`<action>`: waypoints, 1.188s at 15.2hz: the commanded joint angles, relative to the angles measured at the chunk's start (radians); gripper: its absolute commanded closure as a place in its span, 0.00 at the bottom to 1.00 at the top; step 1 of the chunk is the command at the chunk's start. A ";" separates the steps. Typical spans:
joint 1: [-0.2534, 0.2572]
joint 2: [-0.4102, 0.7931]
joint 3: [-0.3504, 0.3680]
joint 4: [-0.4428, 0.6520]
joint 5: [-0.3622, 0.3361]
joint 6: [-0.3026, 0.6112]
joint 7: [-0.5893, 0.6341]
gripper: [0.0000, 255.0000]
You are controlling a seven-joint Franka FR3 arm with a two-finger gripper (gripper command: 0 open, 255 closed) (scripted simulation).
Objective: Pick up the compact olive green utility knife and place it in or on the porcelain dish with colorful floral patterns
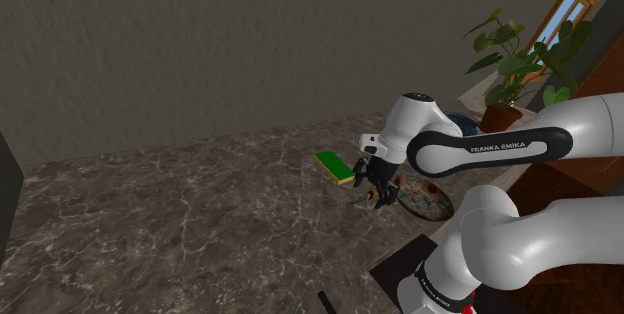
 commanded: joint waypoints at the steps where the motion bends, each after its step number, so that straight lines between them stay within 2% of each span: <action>1: 0.000 0.002 0.000 0.000 0.000 0.002 0.000 0.00; 3: 0.000 0.002 0.000 0.000 0.000 0.002 0.000 0.00; 4: 0.000 0.002 0.000 0.000 0.000 0.002 0.000 1.00; 13: 0.000 0.002 0.000 0.000 0.000 0.002 0.000 1.00; 18: 0.008 -0.055 0.024 0.044 0.025 -0.097 0.001 1.00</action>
